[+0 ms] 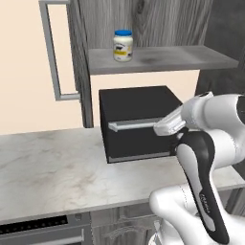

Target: Move the mayonnaise and condiment bottle from the cabinet to the dining counter.

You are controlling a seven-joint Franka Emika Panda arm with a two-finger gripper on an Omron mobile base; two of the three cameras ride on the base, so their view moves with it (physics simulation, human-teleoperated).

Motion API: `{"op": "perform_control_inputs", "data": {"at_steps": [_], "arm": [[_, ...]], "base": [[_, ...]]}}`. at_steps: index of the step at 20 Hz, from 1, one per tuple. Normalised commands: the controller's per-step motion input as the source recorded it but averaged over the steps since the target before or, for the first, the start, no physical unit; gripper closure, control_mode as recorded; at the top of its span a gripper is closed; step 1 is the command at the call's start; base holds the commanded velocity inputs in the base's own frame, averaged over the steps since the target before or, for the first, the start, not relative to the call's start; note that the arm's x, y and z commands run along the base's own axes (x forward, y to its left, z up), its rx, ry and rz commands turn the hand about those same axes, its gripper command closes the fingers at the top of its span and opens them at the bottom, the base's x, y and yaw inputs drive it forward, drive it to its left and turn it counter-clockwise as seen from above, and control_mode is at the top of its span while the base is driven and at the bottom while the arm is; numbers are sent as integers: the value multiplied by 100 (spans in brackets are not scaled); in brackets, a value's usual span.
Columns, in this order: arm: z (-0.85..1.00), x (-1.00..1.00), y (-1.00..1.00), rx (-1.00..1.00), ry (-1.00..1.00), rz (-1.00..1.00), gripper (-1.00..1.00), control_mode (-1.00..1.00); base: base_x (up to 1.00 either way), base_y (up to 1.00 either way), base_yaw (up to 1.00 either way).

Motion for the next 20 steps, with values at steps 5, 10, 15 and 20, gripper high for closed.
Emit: {"op": "perform_control_inputs", "data": {"at_steps": [5, 10, 15, 20], "arm": [[80, 8, 0, -1, -15, -6, -100, -100], [78, 22, -12, 0, -1, -12, -100, -100], [46, 25, -11, 0, 1, -14, -100, -100], [28, 30, -5, 4, -11, -1, -100, -100]], "base": [[0, 0, 0], [0, 0, 0], [0, 0, 0], [0, 0, 0]]}}
